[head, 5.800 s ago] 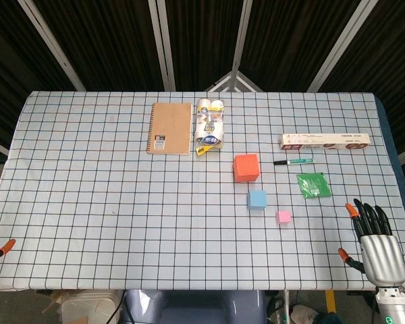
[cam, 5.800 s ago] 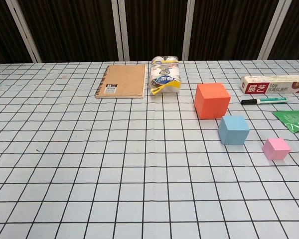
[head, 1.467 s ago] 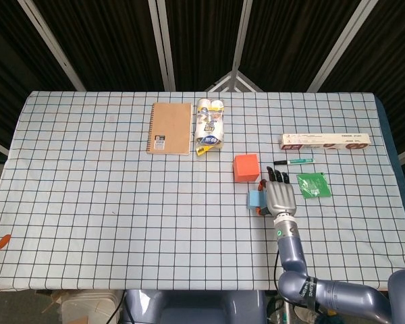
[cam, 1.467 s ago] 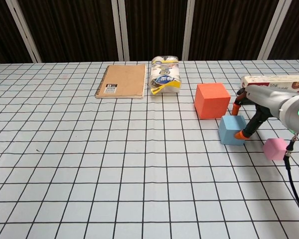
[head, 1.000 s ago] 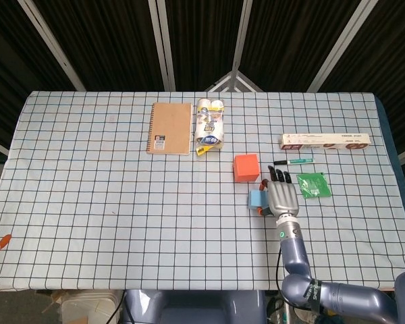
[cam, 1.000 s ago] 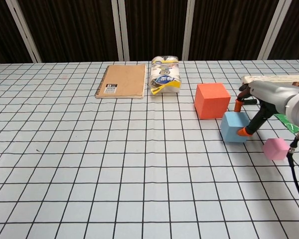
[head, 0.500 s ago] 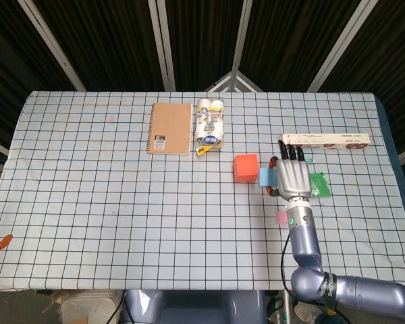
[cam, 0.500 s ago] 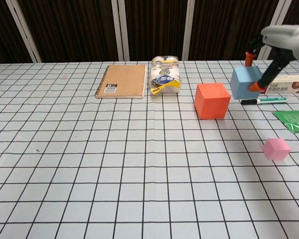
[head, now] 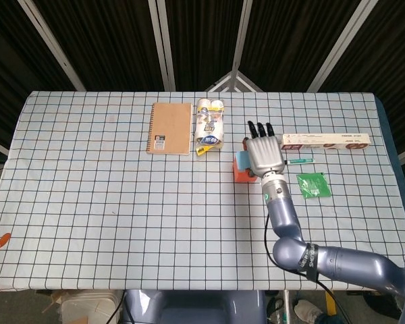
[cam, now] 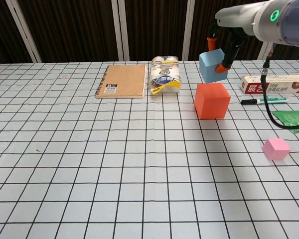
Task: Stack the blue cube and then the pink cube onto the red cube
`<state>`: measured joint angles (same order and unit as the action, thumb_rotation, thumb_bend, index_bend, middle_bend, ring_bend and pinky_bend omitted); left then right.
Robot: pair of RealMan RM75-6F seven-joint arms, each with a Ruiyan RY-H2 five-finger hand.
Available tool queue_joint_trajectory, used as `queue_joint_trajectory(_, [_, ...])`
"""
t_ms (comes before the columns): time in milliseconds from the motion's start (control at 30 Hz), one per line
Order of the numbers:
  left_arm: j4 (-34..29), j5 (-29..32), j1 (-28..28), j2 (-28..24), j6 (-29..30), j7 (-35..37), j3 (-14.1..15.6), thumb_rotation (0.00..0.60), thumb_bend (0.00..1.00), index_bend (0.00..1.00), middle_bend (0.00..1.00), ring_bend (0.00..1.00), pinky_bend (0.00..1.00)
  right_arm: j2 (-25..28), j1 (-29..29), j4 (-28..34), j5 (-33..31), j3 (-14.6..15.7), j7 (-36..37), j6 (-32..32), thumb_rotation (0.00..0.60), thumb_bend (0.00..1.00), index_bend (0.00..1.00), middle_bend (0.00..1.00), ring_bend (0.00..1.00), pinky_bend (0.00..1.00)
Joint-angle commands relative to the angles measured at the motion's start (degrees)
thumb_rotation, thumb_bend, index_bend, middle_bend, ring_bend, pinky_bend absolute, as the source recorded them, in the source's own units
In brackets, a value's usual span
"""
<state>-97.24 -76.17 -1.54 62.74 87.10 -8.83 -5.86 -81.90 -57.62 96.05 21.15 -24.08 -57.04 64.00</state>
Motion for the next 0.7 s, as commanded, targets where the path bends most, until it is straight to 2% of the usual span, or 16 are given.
queue_joint_trajectory(33, [-0.09, 0.39, -0.14, 0.32, 0.02, -0.73, -0.15, 0.600, 0.13, 0.08, 0.00, 0.00, 0.00, -1.40, -2.41, -3.78, -1.08, 0.85, -0.05, -2.76, 0.600, 0.29, 0.46, 0.00, 0.00, 0.00])
queue_joint_trajectory(400, [-0.18, 3.03, -0.65, 0.97, -0.56, -2.54, -1.20, 0.600, 0.13, 0.08, 0.00, 0.00, 0.00, -2.77, -5.23, -10.71, -3.10, 2.01, 4.05, -9.76, 0.600, 0.29, 0.46, 0.00, 0.00, 0.00])
queue_joint_trajectory(700, [-0.25, 3.78, -0.78, 1.08, -0.63, -3.02, -1.44, 0.600, 0.13, 0.08, 0.00, 0.00, 0.00, -2.33, -6.31, -12.16, -4.65, 3.84, 5.87, -10.73, 0.600, 0.29, 0.46, 0.00, 0.00, 0.00])
